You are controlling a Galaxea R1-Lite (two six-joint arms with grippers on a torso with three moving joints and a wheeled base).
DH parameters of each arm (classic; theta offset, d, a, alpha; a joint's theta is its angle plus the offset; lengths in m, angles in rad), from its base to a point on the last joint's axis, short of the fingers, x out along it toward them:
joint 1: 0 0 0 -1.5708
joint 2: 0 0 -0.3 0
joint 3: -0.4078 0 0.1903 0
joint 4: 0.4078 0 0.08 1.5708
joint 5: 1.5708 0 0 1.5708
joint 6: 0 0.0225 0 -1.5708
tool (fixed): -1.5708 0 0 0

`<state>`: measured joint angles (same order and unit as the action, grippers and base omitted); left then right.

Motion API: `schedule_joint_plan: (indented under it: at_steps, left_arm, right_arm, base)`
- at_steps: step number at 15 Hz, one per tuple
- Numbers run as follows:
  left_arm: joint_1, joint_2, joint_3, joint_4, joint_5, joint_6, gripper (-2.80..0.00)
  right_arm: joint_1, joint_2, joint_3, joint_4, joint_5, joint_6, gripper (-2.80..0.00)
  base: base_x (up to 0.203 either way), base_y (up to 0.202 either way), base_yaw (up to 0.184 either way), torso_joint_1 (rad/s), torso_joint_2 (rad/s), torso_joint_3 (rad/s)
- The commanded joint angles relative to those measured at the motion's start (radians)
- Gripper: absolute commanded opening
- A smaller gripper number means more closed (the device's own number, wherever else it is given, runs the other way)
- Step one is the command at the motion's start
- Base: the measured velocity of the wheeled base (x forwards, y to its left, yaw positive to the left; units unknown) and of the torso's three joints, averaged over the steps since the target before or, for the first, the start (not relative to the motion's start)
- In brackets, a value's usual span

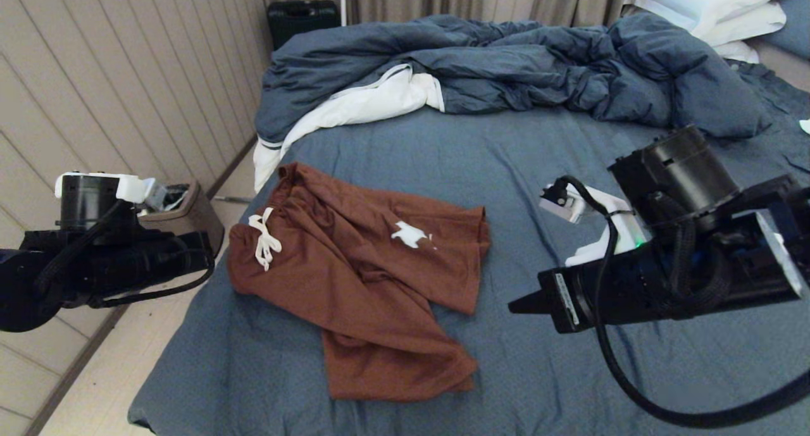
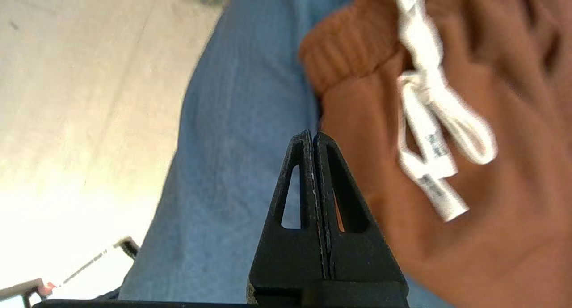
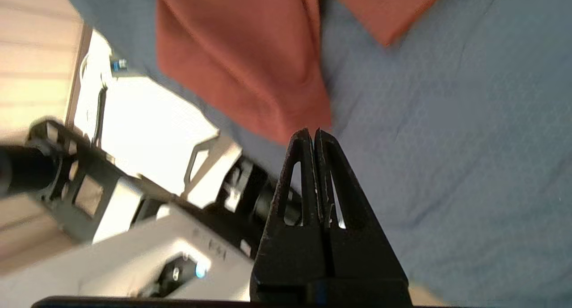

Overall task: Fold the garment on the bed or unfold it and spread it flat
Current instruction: Fold the brown shorts

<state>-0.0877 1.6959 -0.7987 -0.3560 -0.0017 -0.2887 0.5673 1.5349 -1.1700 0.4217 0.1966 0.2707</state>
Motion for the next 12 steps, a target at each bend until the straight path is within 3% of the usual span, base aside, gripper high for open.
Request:
schedule_joint_plan:
  at_steps: [1, 4, 5, 12]
  left_arm:
    - [0.017, 0.050, 0.008, -0.005, -0.013, -0.008, -2.80]
    - [0.017, 0.042, 0.022, -0.016, -0.017, -0.010, -2.80]
    - [0.017, 0.048, 0.023, -0.026, -0.017, -0.010, -2.80]
    - [0.016, 0.074, 0.021, -0.037, -0.018, -0.010, -2.80]
  right_arm:
    - [0.039, 0.005, 0.004, 0.046, 0.006, 0.011, -2.80]
    - [0.070, 0.034, 0.029, 0.071, 0.001, 0.011, -2.80]
    - [0.072, 0.060, 0.032, 0.077, -0.004, 0.009, 0.00]
    - [0.092, 0.255, -0.062, 0.063, -0.016, -0.023, 0.00]
  base:
    - [0.000, 0.000, 0.000, 0.000, 0.00, 0.000]
    - [0.000, 0.000, 0.000, 0.000, 0.00, 0.000]
    - [0.000, 0.000, 0.000, 0.000, 0.00, 0.000]
    - [0.000, 0.000, 0.000, 0.000, 0.00, 0.000]
